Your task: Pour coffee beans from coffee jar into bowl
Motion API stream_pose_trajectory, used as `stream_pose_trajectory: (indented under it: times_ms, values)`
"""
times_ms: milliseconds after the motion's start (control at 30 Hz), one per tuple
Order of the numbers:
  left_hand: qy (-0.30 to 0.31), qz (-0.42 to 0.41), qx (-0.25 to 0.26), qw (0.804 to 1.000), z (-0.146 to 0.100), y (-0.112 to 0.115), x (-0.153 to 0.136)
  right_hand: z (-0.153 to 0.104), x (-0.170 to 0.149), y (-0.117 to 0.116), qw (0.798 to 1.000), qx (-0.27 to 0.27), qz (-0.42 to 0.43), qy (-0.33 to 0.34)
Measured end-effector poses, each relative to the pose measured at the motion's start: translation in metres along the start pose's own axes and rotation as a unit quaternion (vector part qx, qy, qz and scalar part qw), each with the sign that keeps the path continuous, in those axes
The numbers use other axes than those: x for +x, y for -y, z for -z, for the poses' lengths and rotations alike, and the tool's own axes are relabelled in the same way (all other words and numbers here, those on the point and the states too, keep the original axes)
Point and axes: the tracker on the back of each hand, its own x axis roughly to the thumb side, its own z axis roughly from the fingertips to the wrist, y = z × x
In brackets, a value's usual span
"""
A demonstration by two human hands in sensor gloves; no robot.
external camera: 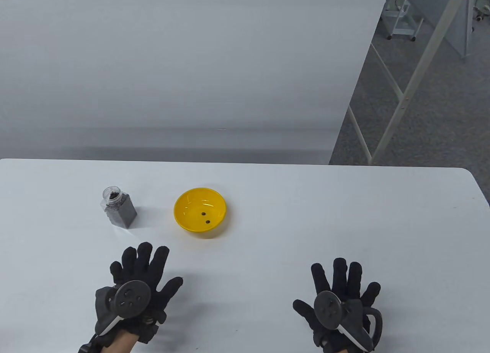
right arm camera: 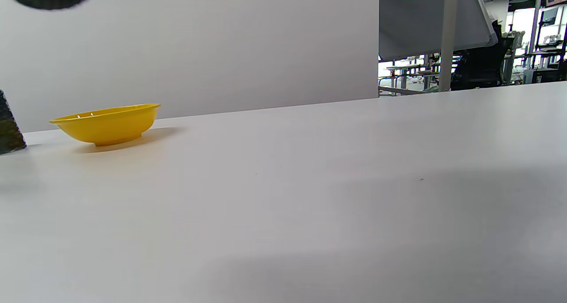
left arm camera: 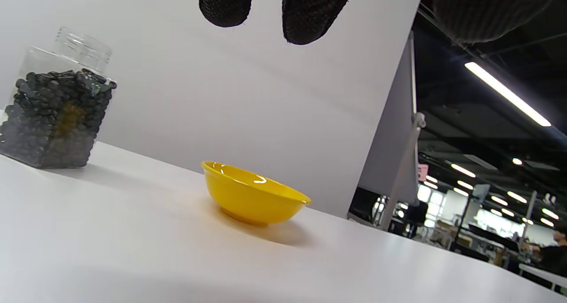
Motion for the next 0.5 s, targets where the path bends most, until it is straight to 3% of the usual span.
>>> stream_pose_trajectory:
  times_ms: [167,500]
  values:
    - [0.042,0.048,-0.045,0.997,0.000,0.014,0.016,0.000,0.005,-0.004,1.000,0.007,0.001,0.003]
    - [0.041,0.078,-0.083,0.993,0.008,0.028,0.018,0.007,0.008,-0.012,1.000,0.030,-0.002,0.001]
